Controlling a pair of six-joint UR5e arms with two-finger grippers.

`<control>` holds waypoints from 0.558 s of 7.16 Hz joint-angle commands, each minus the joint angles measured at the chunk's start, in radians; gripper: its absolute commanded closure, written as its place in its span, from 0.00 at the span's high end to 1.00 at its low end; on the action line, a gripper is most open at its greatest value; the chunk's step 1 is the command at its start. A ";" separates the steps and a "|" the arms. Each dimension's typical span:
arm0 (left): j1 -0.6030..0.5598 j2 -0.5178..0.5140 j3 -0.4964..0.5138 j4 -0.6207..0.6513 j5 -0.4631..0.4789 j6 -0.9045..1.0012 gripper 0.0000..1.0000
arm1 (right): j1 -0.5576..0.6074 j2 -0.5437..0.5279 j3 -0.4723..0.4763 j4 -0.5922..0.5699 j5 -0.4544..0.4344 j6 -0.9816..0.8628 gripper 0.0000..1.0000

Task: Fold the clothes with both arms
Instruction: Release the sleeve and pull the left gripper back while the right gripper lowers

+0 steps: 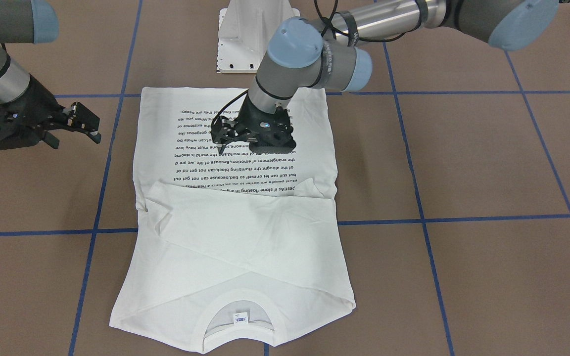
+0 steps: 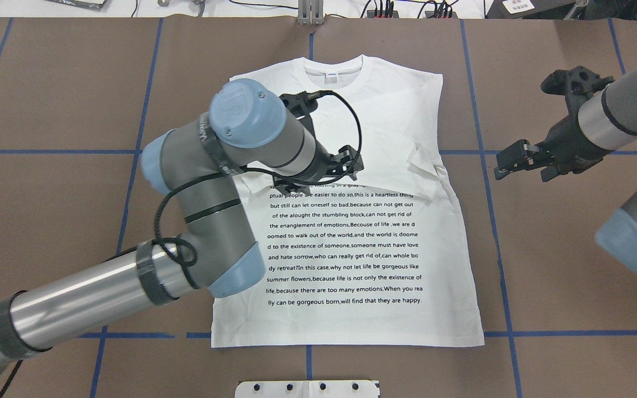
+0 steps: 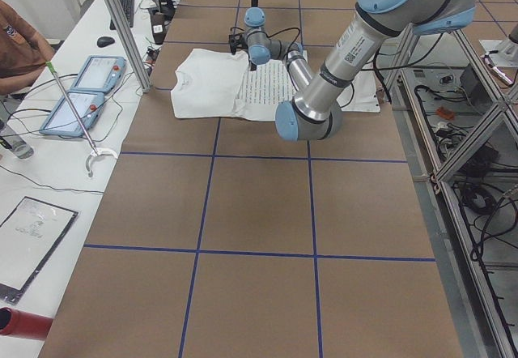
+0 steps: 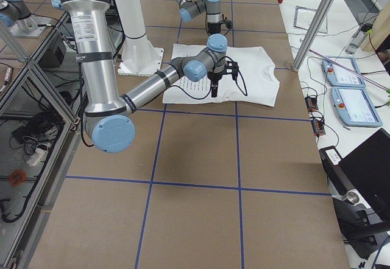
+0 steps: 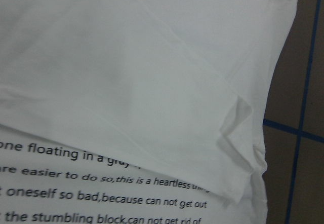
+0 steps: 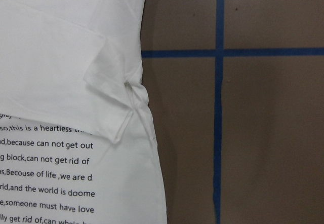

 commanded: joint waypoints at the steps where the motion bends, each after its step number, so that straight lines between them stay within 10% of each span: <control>1: -0.003 0.255 -0.323 0.165 0.002 0.121 1.00 | -0.203 -0.066 0.109 0.018 -0.154 0.210 1.00; 4: 0.013 0.417 -0.453 0.222 0.007 0.170 0.99 | -0.455 -0.171 0.117 0.131 -0.349 0.374 1.00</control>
